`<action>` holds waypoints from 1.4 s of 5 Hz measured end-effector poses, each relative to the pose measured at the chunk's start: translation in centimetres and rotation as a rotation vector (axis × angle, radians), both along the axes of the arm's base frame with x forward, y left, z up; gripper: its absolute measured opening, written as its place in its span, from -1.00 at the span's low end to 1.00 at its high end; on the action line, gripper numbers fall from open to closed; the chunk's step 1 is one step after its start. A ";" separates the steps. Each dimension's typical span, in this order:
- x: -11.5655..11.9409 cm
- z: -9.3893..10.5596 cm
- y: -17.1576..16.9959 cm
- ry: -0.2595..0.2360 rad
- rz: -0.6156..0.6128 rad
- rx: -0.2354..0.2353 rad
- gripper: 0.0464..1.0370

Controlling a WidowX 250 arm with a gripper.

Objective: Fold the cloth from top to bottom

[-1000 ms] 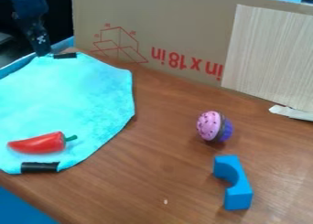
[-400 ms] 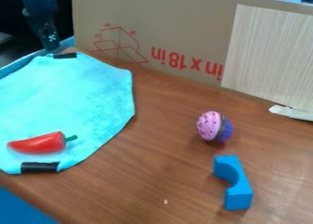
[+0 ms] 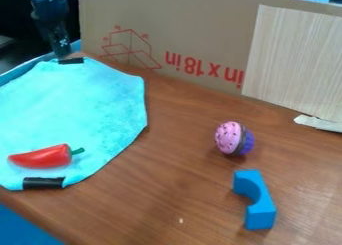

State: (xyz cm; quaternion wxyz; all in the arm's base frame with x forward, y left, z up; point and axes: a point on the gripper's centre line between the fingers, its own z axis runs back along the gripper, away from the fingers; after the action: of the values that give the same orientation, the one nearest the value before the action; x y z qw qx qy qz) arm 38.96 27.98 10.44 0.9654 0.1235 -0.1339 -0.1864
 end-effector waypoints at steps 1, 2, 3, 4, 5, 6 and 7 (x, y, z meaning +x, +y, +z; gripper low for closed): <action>0.5 -0.3 0.1 -0.002 0.006 0.001 0.93; 1.2 -0.4 -0.1 -0.013 0.006 0.009 0.93; 1.6 -0.1 0.2 -0.034 0.010 0.039 0.93; 2.0 -0.8 0.7 -0.037 0.021 0.061 0.93; 2.6 -1.3 1.3 -0.024 0.034 0.064 0.93; 3.1 -1.6 1.8 -0.021 0.047 0.062 0.93; 3.4 -1.7 2.2 -0.018 0.059 0.057 0.93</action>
State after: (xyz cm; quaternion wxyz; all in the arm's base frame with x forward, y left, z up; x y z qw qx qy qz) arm 42.38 30.18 8.76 0.9654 0.1567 -0.1335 -0.1604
